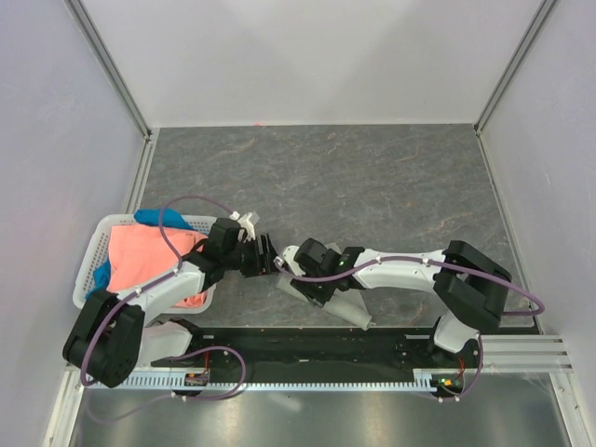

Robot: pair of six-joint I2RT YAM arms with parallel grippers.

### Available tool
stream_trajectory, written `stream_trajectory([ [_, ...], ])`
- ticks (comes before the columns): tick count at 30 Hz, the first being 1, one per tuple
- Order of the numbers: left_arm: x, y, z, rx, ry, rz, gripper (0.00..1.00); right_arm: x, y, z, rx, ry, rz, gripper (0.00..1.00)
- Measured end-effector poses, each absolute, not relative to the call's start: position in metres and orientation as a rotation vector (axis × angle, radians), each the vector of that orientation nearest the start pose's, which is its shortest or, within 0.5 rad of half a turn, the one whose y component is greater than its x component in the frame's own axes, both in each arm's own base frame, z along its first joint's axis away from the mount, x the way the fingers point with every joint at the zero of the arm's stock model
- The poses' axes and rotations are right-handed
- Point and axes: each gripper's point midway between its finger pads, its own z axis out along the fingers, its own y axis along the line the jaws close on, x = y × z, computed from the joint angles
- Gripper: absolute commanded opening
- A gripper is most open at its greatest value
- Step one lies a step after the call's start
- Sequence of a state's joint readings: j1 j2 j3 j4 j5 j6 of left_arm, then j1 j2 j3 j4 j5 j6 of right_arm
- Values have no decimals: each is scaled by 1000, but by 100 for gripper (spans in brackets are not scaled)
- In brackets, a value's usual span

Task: Fold the napkin, place the utensils inside, and roll it up
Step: Roll the napkin with the utensil

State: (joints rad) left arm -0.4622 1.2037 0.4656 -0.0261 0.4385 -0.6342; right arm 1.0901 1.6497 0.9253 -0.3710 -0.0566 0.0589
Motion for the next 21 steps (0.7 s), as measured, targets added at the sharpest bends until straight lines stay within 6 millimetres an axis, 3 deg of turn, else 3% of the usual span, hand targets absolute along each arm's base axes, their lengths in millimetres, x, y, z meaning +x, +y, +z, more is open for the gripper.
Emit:
stream_trajectory([
  [7, 198, -214, 53, 54, 2490, -1071, 68, 146, 308, 21, -1352, 2444, 652, 38],
  [15, 198, -223, 53, 103, 2457, -1151, 58, 146, 309, 22, -1350, 2492, 849, 38],
  [19, 196, -225, 46, 109, 2469, -1168, 44, 144, 311, 23, -1364, 2500, 905, 38],
  [21, 195, -225, 41, 107, 2480, -1168, 31, 144, 311, 23, -1370, 2505, 926, 38],
])
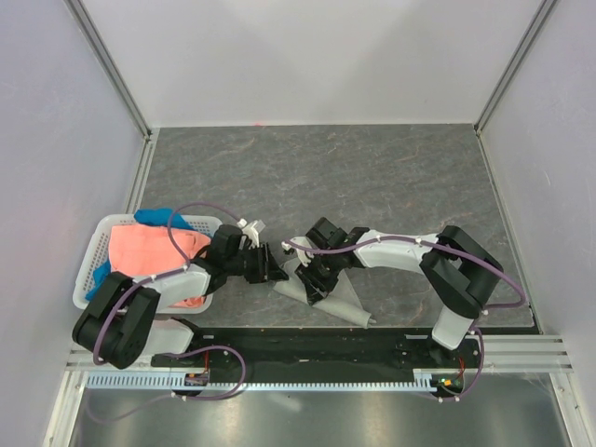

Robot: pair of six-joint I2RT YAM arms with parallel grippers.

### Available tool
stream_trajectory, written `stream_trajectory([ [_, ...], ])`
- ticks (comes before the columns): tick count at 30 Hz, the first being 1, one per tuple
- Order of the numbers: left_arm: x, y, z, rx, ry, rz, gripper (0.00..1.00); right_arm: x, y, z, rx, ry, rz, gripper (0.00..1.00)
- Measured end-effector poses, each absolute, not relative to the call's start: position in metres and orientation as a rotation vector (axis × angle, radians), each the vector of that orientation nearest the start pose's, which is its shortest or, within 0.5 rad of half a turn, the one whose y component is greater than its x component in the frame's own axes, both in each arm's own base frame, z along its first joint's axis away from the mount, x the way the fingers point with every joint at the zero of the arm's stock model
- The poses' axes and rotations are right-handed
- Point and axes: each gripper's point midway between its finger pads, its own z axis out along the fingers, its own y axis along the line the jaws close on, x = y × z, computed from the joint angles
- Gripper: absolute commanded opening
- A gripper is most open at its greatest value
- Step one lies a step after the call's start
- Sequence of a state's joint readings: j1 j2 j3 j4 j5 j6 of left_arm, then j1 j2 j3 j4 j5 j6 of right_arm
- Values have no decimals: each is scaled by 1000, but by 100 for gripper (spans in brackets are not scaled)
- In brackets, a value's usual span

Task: Fold the napkin, place the utensils inside, and roll it up
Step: Roll the napkin with the utensil

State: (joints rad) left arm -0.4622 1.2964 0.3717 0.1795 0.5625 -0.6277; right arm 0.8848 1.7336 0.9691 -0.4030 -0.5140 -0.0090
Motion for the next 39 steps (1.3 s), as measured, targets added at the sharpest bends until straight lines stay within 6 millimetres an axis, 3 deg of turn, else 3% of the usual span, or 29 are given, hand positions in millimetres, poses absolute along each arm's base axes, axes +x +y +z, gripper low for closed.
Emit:
stream_trajectory([
  [4, 193, -226, 36, 110, 2499, -1181, 7, 144, 311, 23, -1372, 2507, 944, 42],
  [6, 192, -226, 34, 109, 2507, -1181, 3, 145, 310, 23, -1367, 2508, 949, 53],
  [11, 190, -223, 29, 88, 2538, -1155, 2, 147, 308, 29, -1362, 2518, 926, 65],
  [18, 189, -219, 18, 55, 2594, -1116, 2, 169, 288, 46, -1321, 2485, 650, 69],
  [23, 192, -222, 17, 48, 2621, -1116, 2, 163, 298, 64, -1391, 2336, 493, 71],
  [27, 194, -223, 17, 43, 2637, -1113, 2, 155, 305, 60, -1453, 2284, 438, 71],
  [32, 194, -223, 18, 40, 2647, -1112, 2, 160, 303, 39, -1483, 2303, 369, 67],
  [33, 193, -223, 18, 41, 2648, -1113, 2, 161, 303, 36, -1489, 2307, 359, 66],
  [36, 193, -223, 18, 42, 2650, -1115, 18, 161, 300, 25, -1514, 2330, 347, 51],
  [37, 193, -223, 18, 46, 2649, -1117, 31, 160, 300, 23, -1522, 2337, 359, 44],
  [39, 193, -224, 19, 57, 2645, -1122, 43, 158, 299, 19, -1526, 2360, 394, 39],
])
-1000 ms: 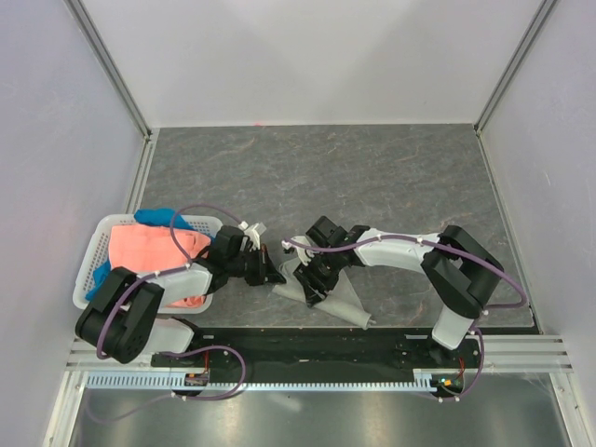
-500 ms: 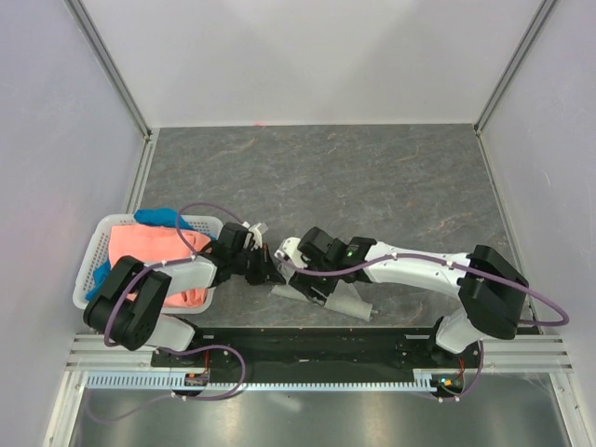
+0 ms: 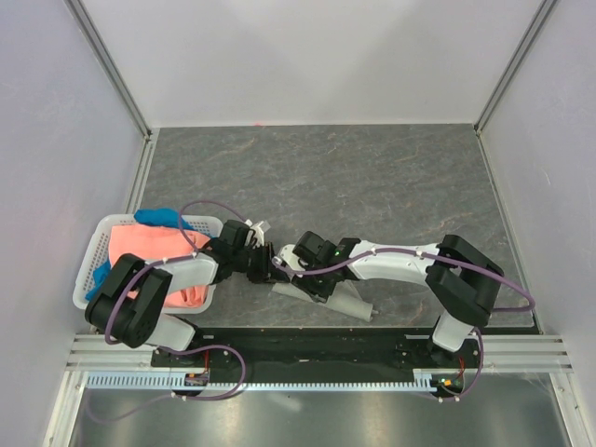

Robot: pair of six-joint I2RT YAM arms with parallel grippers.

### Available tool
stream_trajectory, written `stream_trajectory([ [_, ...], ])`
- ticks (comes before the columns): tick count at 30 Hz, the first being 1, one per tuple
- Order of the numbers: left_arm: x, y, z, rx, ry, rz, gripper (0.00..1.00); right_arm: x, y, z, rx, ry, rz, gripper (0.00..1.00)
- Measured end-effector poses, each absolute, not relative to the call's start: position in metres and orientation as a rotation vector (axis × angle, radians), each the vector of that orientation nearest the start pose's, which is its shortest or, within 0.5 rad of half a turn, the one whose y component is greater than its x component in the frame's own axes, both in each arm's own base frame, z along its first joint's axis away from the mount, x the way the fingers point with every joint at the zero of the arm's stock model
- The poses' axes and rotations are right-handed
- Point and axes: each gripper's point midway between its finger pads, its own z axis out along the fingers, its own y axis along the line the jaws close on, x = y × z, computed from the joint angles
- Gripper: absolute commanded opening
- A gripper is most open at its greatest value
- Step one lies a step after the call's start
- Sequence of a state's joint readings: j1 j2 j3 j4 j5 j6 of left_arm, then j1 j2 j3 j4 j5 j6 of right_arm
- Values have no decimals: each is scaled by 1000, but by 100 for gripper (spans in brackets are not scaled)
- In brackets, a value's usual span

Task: Fold the napkin, place the utensils inside, and roll it up
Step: Roll the napkin with the utensil

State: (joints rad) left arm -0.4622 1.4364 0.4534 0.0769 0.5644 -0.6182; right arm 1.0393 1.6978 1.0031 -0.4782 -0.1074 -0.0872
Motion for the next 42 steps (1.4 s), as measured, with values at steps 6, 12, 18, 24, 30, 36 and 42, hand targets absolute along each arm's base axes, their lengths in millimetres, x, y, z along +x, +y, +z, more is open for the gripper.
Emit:
stream_trajectory([
  [6, 200, -230, 35, 98, 2588, -1143, 65, 159, 298, 21, -1470, 2435, 566, 33],
  [12, 208, -224, 49, 106, 2517, -1088, 66, 153, 295, 20, -1408, 2536, 763, 32],
  [18, 204, -221, 49, 122, 2494, -1082, 67, 143, 296, 21, -1330, 2640, 1023, 32],
  [24, 198, -220, 44, 130, 2500, -1099, 67, 135, 294, 21, -1250, 2712, 1269, 32],
  [30, 202, -226, 49, 159, 2453, -1139, 66, 135, 292, 21, -1147, 2753, 1478, 32],
  [36, 201, -230, 37, 168, 2479, -1167, 65, 134, 293, 20, -1094, 2778, 1601, 32],
  [42, 203, -237, 33, 193, 2473, -1215, 65, 133, 294, 20, -1085, 2793, 1631, 31],
])
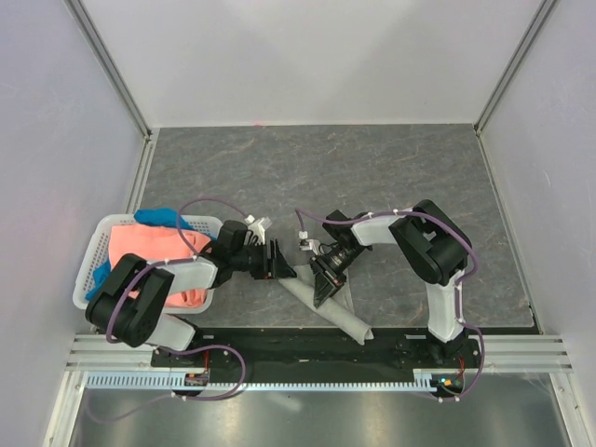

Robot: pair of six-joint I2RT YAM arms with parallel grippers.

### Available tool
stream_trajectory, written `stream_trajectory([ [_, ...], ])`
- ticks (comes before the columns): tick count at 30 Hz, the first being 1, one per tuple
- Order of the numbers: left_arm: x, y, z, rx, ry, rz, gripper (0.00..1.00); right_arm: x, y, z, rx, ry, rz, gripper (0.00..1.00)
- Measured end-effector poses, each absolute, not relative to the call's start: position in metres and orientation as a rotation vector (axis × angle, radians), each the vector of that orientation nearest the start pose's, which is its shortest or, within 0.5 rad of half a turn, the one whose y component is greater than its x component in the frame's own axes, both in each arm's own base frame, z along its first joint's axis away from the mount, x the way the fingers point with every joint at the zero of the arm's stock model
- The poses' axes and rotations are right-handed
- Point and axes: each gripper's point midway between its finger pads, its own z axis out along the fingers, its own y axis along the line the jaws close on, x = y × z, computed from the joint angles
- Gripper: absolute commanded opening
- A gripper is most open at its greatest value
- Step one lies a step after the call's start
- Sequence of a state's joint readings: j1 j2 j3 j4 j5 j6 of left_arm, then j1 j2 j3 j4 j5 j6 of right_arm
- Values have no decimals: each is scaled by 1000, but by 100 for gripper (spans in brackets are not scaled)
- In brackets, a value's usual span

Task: Fold the napkin, place the utensils inside, and roll it up
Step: Roll the napkin with the utensil

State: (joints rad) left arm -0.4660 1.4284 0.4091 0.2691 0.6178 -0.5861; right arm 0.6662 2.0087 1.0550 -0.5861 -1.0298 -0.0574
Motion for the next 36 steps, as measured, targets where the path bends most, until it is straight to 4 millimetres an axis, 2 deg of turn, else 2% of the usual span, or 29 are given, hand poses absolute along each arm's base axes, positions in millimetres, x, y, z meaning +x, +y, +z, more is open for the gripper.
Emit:
stream_trajectory([
  [4, 205, -242, 33, 212, 2465, -1248, 63, 133, 294, 20, -1079, 2805, 1642, 31],
  [7, 207, -245, 32, 223, 2463, -1269, 57, 133, 294, 19, -1074, 2814, 1652, 31],
  [8, 207, -246, 31, 224, 2464, -1272, 46, 133, 294, 19, -1074, 2817, 1653, 32],
  [10, 207, -246, 30, 225, 2467, -1273, 33, 133, 295, 19, -1072, 2824, 1656, 32],
  [11, 207, -246, 28, 220, 2474, -1270, 21, 133, 294, 19, -1073, 2825, 1657, 34],
  [14, 206, -245, 23, 212, 2497, -1259, 8, 134, 294, 19, -1076, 2831, 1646, 40],
  [16, 206, -245, 22, 210, 2503, -1258, 4, 135, 294, 20, -1077, 2843, 1625, 45],
  [17, 206, -245, 22, 206, 2510, -1257, 2, 135, 294, 21, -1073, 2853, 1608, 51],
  [20, 206, -244, 21, 193, 2535, -1245, 2, 142, 292, 27, -1075, 2860, 1507, 59],
  [25, 209, -242, 20, 156, 2594, -1202, 2, 172, 285, 48, -1106, 2758, 1104, 65],
  [28, 209, -241, 20, 135, 2637, -1182, 2, 182, 292, 74, -1142, 2601, 822, 67],
  [30, 210, -240, 19, 124, 2660, -1173, 2, 174, 304, 90, -1179, 2469, 696, 68],
  [32, 210, -240, 19, 113, 2681, -1163, 2, 158, 315, 99, -1191, 2349, 600, 68],
  [34, 210, -240, 19, 106, 2697, -1159, 2, 141, 317, 95, -1207, 2296, 542, 68],
  [36, 210, -240, 18, 99, 2714, -1155, 2, 129, 314, 82, -1218, 2270, 460, 69],
])
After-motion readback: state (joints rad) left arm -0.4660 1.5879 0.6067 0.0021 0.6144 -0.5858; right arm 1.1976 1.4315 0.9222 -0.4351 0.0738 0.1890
